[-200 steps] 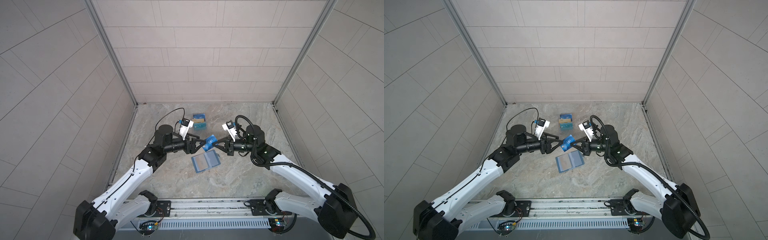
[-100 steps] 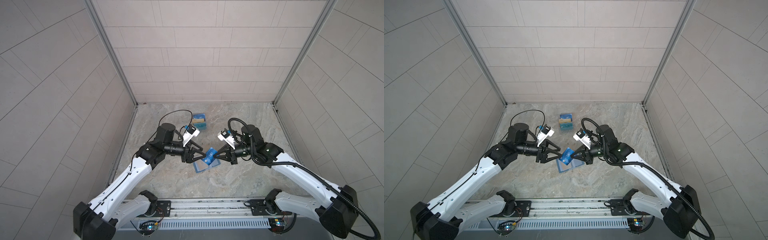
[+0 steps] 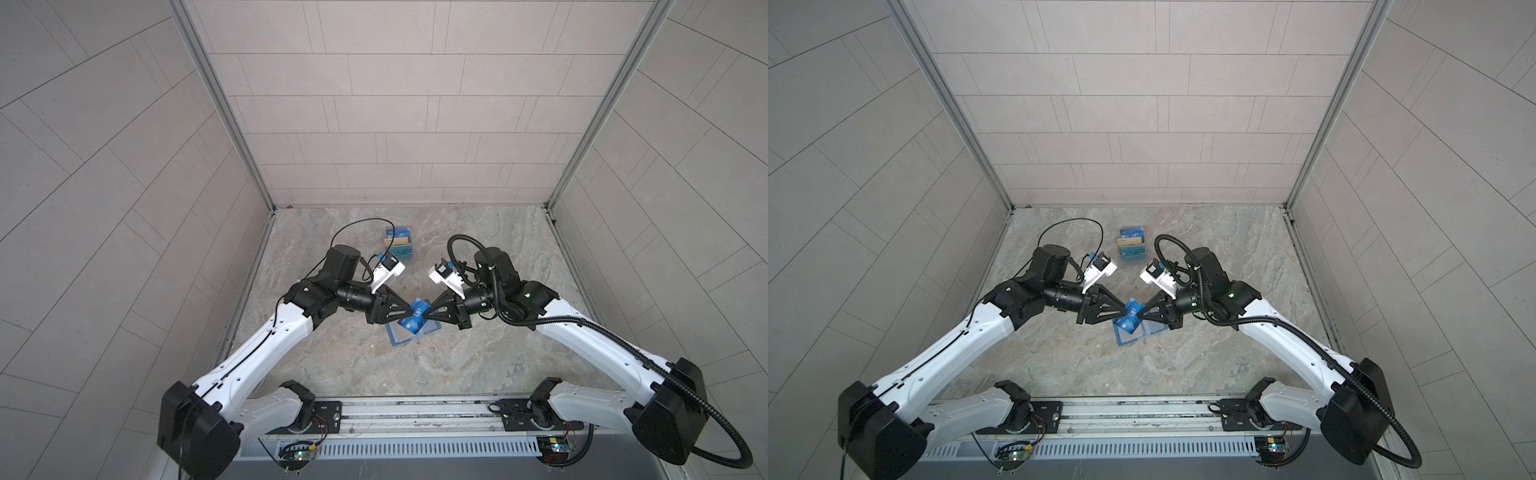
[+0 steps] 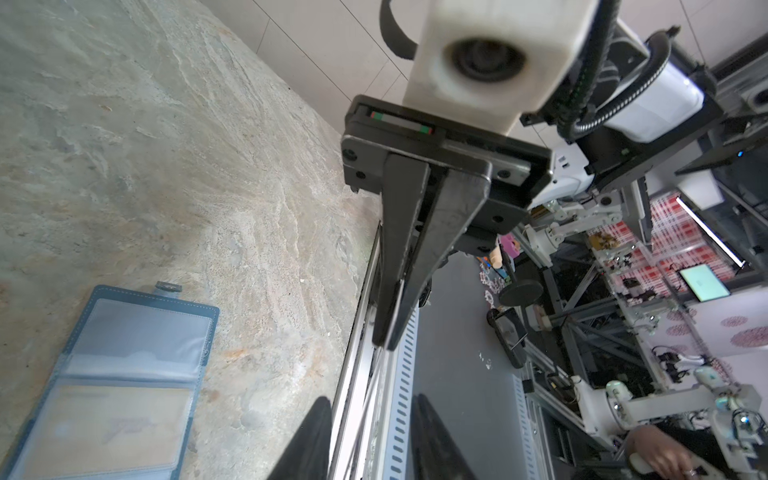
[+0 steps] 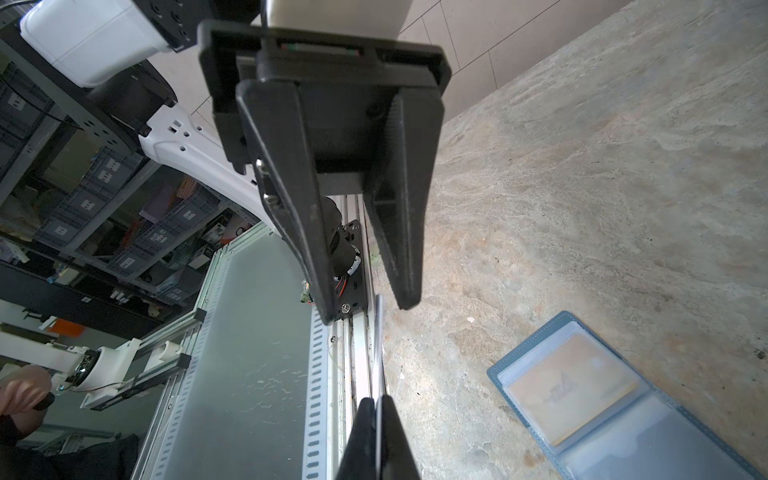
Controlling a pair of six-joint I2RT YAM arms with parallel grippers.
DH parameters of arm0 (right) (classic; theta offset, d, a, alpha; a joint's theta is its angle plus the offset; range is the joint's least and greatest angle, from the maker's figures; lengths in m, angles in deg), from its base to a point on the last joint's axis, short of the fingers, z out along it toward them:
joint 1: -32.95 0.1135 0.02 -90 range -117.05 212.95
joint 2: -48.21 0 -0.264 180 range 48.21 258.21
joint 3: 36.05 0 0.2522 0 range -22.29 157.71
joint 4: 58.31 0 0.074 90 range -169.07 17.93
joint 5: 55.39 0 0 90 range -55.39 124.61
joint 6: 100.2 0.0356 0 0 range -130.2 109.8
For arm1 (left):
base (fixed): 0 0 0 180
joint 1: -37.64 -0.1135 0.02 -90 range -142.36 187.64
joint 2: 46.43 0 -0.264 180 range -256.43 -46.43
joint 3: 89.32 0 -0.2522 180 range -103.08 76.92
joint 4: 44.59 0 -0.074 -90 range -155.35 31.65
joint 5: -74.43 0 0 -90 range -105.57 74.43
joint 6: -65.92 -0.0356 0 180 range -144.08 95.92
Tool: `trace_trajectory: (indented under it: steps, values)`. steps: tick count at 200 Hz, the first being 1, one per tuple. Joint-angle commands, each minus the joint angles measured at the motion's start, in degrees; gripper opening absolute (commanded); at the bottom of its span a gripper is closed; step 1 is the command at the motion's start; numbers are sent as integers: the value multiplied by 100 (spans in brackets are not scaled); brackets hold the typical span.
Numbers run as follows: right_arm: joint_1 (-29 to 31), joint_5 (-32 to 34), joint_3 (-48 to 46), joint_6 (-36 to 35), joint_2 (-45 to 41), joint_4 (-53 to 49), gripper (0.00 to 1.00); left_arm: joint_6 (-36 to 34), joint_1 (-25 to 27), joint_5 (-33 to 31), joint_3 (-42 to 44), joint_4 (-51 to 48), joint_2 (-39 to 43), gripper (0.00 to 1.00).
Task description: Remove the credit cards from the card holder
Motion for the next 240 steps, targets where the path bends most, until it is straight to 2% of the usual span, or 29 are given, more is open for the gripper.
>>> trace_trajectory:
  steps: [1, 90, 130, 196, 227, 232, 240]
  values:
    - [27, -173, 113, -250, 34, 59, 0, -195, 69, 93, -170, -161, 83, 34]
    - [27, -191, 118, -185, 144, 259, 0, -458, 227, -30, -245, -436, 4, 25]
    - [33, -173, 107, -194, 136, 266, 0, -419, 228, -65, -228, -392, 3, 16]
    - [24, 112, 13, -103, 13, 336, 0, -386, 224, -266, -236, -428, -4, 7]
    - [22, 355, -117, 65, -105, 510, 0, -366, 222, -548, -271, -478, 26, 0]
    - [15, 405, -127, 77, -117, 512, 3, -353, 217, -613, -276, -484, 38, 0]
    - [15, 496, -151, 87, -132, 505, 19, -335, 209, -702, -285, -491, 55, 0]
